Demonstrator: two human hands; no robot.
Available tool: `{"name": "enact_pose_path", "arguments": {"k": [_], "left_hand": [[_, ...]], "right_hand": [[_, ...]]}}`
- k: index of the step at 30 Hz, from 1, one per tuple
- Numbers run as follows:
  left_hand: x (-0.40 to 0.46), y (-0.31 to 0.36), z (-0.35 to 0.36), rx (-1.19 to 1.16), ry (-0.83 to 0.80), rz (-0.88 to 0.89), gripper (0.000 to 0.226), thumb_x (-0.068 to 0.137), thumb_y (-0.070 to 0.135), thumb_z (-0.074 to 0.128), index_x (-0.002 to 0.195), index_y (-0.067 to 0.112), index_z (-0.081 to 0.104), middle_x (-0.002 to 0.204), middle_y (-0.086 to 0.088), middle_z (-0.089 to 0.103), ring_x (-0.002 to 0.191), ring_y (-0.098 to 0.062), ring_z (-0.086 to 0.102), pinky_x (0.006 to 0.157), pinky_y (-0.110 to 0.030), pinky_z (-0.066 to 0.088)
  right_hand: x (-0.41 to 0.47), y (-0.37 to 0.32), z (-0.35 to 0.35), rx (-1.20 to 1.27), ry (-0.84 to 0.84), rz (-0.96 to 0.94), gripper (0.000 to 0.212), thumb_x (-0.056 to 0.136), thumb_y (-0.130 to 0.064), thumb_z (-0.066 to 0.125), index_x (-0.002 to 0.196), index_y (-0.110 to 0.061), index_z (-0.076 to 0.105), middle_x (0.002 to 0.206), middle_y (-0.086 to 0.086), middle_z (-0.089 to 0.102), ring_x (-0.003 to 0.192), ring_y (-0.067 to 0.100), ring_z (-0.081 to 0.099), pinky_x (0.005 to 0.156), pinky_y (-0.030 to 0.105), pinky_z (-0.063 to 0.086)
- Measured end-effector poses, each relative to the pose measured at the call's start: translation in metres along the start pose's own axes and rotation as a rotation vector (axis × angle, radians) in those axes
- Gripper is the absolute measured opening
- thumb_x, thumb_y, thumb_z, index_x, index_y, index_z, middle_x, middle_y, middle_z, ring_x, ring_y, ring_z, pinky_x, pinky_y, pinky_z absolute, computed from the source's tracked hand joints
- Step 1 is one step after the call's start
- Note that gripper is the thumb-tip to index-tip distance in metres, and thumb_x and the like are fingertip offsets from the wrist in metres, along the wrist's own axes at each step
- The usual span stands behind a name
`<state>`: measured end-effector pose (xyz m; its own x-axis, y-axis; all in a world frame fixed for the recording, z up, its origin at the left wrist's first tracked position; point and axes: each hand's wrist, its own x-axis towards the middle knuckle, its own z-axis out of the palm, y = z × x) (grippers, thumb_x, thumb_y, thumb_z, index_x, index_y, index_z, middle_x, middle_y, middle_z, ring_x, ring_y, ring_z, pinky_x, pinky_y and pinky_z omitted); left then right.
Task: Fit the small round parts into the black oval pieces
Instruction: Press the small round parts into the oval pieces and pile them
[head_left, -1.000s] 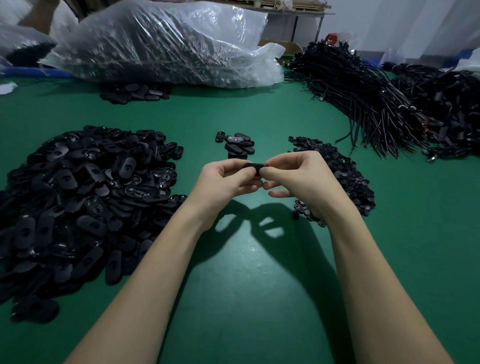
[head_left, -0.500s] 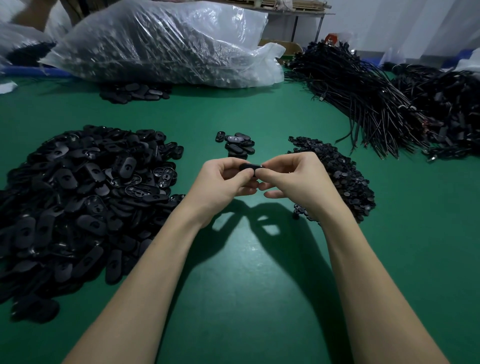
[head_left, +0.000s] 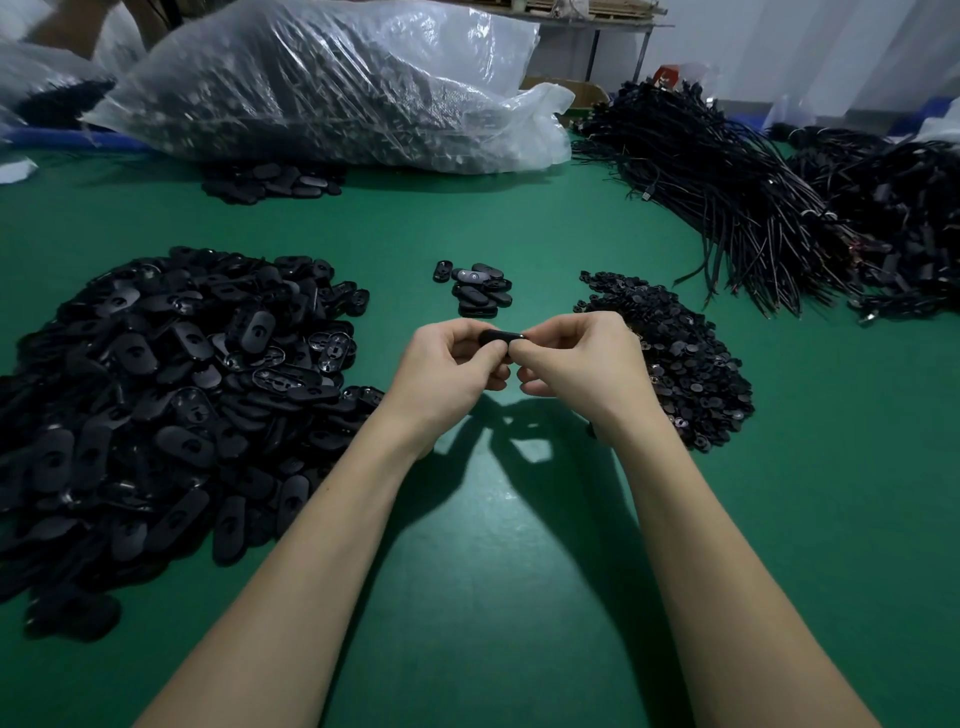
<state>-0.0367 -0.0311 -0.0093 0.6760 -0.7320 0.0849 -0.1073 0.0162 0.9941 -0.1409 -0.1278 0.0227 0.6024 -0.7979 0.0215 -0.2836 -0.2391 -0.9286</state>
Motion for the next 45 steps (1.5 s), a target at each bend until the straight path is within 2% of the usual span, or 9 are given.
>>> {"name": "enact_pose_path", "arguments": {"k": [3,7,12,17,23,29,35,41,45], "left_hand": [[0.001,0.000,-0.004,-0.032,0.006,-0.023,0.008,0.096,0.003,0.064,0.100,0.002,0.071,0.082,-0.009,0.073,0.069,-0.012,0.068,0.071,-0.025,0.056],[0.002,0.002,-0.009,-0.105,0.019,-0.072,0.008,0.095,0.004,0.065,0.096,0.008,0.072,0.076,0.001,0.075,0.069,-0.009,0.069,0.070,-0.022,0.058],[0.004,-0.005,-0.003,-0.064,0.096,-0.132,0.007,0.093,0.009,0.068,0.097,0.013,0.071,0.074,-0.001,0.074,0.063,-0.013,0.066,0.066,-0.026,0.056],[0.007,-0.008,-0.005,-0.125,0.107,-0.134,0.014,0.094,0.014,0.068,0.108,0.019,0.066,0.079,0.001,0.078,0.067,-0.011,0.070,0.068,-0.026,0.058],[0.010,-0.013,-0.005,-0.140,0.147,-0.177,0.009,0.093,0.015,0.068,0.101,0.014,0.063,0.078,0.002,0.075,0.066,-0.011,0.071,0.084,-0.037,0.061],[0.008,-0.012,-0.008,-0.120,0.121,-0.179,0.007,0.094,0.013,0.065,0.100,0.011,0.064,0.078,0.000,0.073,0.069,-0.013,0.071,0.088,-0.041,0.060],[0.005,-0.008,-0.007,-0.076,0.113,-0.151,0.003,0.094,0.014,0.065,0.097,0.013,0.064,0.084,-0.004,0.074,0.068,-0.011,0.071,0.089,-0.038,0.060],[0.000,-0.007,-0.008,-0.041,0.078,-0.120,0.004,0.092,0.013,0.063,0.094,0.014,0.067,0.078,0.002,0.074,0.071,-0.016,0.072,0.092,-0.047,0.058],[0.000,-0.006,-0.009,0.005,0.062,-0.126,0.016,0.081,0.020,0.061,0.096,0.017,0.067,0.077,0.004,0.075,0.078,-0.020,0.073,0.088,-0.047,0.059]], "right_hand": [[-0.003,0.000,0.004,-0.034,0.004,-0.045,0.006,0.080,-0.012,0.076,0.075,-0.012,0.074,0.060,-0.004,0.072,0.056,0.013,0.073,0.062,0.029,0.064],[-0.003,0.003,-0.002,0.064,-0.096,-0.078,0.011,0.089,-0.009,0.075,0.100,-0.013,0.073,0.079,0.001,0.075,0.057,0.017,0.073,0.059,0.032,0.063],[0.002,0.012,0.003,-0.352,-0.051,-0.306,0.020,0.085,-0.025,0.077,0.102,-0.036,0.073,0.088,-0.014,0.072,0.064,0.013,0.068,0.070,0.034,0.060],[0.012,0.015,0.005,-0.346,0.005,-0.284,0.011,0.085,-0.032,0.078,0.095,-0.036,0.076,0.089,-0.023,0.071,0.072,-0.002,0.063,0.079,0.035,0.058],[0.052,0.002,0.026,-0.387,0.113,-0.155,0.008,0.085,-0.037,0.075,0.088,-0.032,0.070,0.090,-0.017,0.072,0.095,0.010,0.068,0.077,0.029,0.050],[0.090,-0.010,0.047,-0.482,0.068,-0.055,0.031,0.086,-0.041,0.073,0.114,-0.032,0.065,0.117,-0.005,0.072,0.113,0.021,0.065,0.087,0.033,0.051],[0.069,0.007,0.049,-0.457,0.103,-0.136,0.024,0.086,-0.033,0.069,0.109,-0.032,0.063,0.114,-0.010,0.070,0.106,0.017,0.063,0.078,0.028,0.041],[0.056,-0.006,0.043,-0.311,-0.048,-0.163,0.008,0.088,-0.025,0.066,0.088,-0.031,0.072,0.084,-0.014,0.070,0.085,0.009,0.066,0.073,0.024,0.050],[0.049,-0.029,0.046,-0.250,-0.269,-0.105,0.007,0.088,-0.025,0.069,0.090,-0.026,0.075,0.091,-0.005,0.075,0.092,0.015,0.071,0.080,0.030,0.058]]}}
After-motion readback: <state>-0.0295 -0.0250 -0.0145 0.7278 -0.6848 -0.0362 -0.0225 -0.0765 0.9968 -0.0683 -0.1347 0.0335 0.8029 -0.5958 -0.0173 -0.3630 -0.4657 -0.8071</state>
